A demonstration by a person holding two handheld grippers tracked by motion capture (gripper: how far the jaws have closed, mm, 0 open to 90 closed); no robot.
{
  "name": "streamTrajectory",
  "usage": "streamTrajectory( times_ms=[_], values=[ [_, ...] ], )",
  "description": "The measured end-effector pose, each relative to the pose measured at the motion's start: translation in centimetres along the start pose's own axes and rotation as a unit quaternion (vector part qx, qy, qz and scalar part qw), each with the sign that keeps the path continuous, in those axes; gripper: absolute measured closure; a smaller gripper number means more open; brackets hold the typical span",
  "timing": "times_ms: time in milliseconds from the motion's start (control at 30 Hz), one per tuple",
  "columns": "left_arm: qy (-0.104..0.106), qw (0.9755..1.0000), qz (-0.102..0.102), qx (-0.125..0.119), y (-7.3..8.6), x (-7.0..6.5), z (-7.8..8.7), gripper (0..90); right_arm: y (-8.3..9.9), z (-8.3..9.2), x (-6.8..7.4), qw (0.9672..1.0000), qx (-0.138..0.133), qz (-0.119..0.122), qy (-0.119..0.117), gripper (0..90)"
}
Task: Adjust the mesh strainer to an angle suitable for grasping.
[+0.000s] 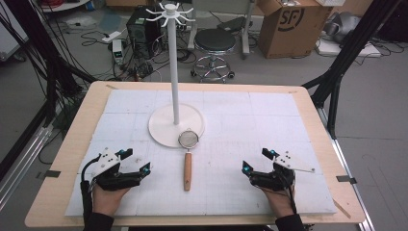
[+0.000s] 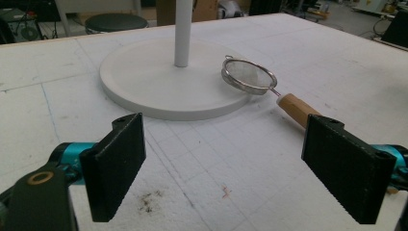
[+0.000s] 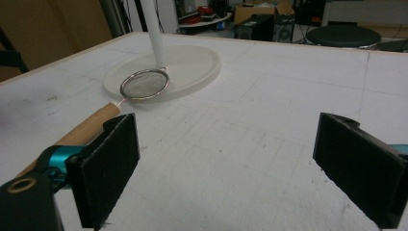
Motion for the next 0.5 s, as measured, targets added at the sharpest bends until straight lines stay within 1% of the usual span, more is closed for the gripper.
streamTrajectory(
  times_ms=[67, 100, 133, 167, 200, 233, 267, 300, 333, 400, 467, 500],
  values=[
    [0.000, 1.0000, 0.000, 0.000, 0.0, 0.0, 0.1, 16.0, -0.1, 0.0, 0.1, 1.0000, -0.002, -0.002, -0.001, 8.2],
    [0.000, 1.0000, 0.000, -0.001, 0.0, 0.0, 0.1, 16.0, -0.2, -0.1, 0.3, 0.9999, -0.003, -0.006, -0.009, 9.9],
    [0.000, 1.0000, 0.000, -0.001, 0.0, 0.0, 0.1, 16.0, -0.2, -0.1, 0.3, 0.9999, -0.003, -0.006, -0.009, 9.9],
    [-0.001, 1.0000, 0.001, 0.000, 0.0, 0.0, 0.2, 16.0, -0.4, -0.2, 0.6, 0.9997, -0.006, -0.013, -0.021, 25.9],
    [-0.001, 1.0000, 0.001, 0.000, 0.0, 0.1, 0.2, 16.0, -0.4, -0.2, 0.6, 0.9997, -0.006, -0.013, -0.021, 25.9],
    [-0.002, 1.0000, 0.001, -0.001, 0.1, 0.1, 0.2, 16.0, -0.6, -0.3, 0.8, 0.9994, -0.003, -0.024, -0.024, 24.4],
    [-0.004, 1.0000, 0.001, -0.001, 0.0, 0.2, 0.2, 16.0, -0.7, -0.4, 0.8, 0.9991, -0.005, -0.030, -0.029, 27.9],
    [-0.005, 1.0000, 0.002, -0.002, 0.0, 0.2, 0.3, 16.0, -0.8, -0.4, 0.8, 0.9990, -0.007, -0.034, -0.027, 35.5],
    [-0.006, 1.0000, 0.003, -0.002, 0.1, 0.3, 0.4, 16.0, -0.9, -0.4, 0.8, 0.9991, -0.008, -0.035, -0.024, 40.7],
    [-0.007, 1.0000, 0.003, -0.003, 0.1, 0.4, 0.4, 16.0, -1.0, -0.5, 0.8, 0.9991, -0.010, -0.032, -0.026, 41.9],
    [-0.008, 1.0000, 0.005, -0.003, 0.1, 0.4, 0.5, 16.0, -1.0, -0.7, 0.9, 0.9985, -0.005, -0.036, -0.041, 50.8],
    [-0.008, 1.0000, 0.005, -0.003, 0.1, 0.4, 0.5, 16.0, -1.1, -0.8, 1.0, 0.9980, -0.002, -0.036, -0.052, 53.4]
  ],
)
Point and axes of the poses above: each handheld gripper's, and its own axes: z roughly backward along the jaws, y roughly out of its underside, x roughly to its left, the point moved 8 cm from there along -z, roughly forward along the jaws, and after that the axes turned 1 degree about z, right-handed, at the moved point
